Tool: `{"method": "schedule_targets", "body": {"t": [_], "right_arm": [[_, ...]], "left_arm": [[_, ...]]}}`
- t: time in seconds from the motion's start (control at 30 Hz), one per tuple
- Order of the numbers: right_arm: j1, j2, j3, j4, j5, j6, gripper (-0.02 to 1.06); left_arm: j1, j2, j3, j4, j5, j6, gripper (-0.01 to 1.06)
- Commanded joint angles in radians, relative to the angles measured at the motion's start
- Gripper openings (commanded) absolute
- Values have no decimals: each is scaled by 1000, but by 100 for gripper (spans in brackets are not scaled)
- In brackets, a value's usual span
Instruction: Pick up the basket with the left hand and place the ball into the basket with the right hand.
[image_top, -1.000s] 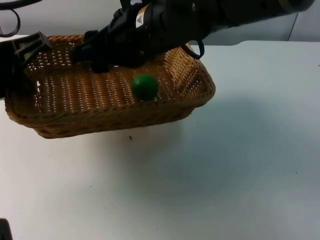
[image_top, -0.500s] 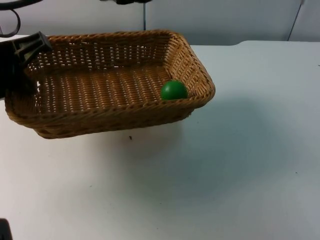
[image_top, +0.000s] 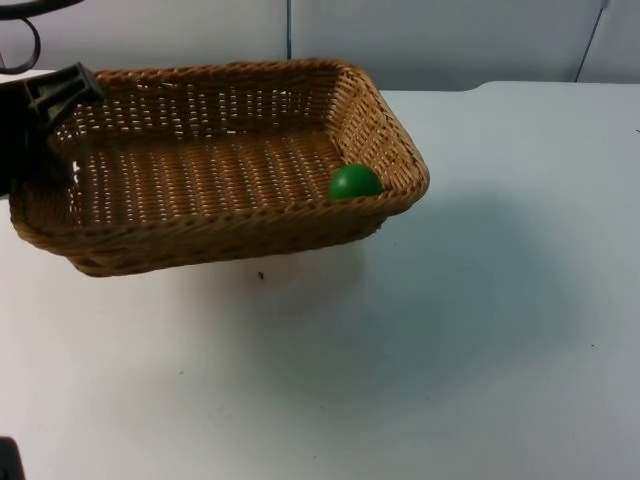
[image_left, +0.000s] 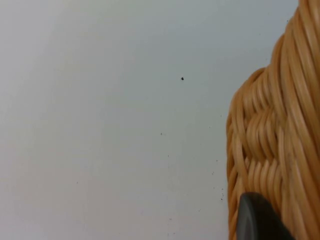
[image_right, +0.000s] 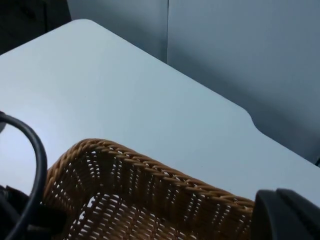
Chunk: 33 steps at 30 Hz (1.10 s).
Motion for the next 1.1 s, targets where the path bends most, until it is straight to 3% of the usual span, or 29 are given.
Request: {"method": "schedule_targets", "body": {"t": [0.0,0.13,0.37,0.53,0.87,0.97,1.07], "right_arm": [[-2,-11,-7,-6,23,-6,0],[-2,-11,-7,-6,69,-6,0],[-2,-11,-7,-6,62,-6,0],[-2,-11,-7,-6,40,-6,0],[-2,-11,-7,-2,44,-6,0],[-2,-11,-7,-2,44,-6,0],[-2,-11,-7,-2,40,-6,0]], "left_arm": [[-3,-15,-1,-11,5,-1,0],[-5,-11,-1,-8,16,102,0],[-5,6,-8,-8,33,246,0],[-5,81,-50,-8,106,249,0],[-5,183,-102,-9,111,284,1],[-5,209,-121,-9,143,317,9],[-5,225,-148,-11,163,356,33]]}}
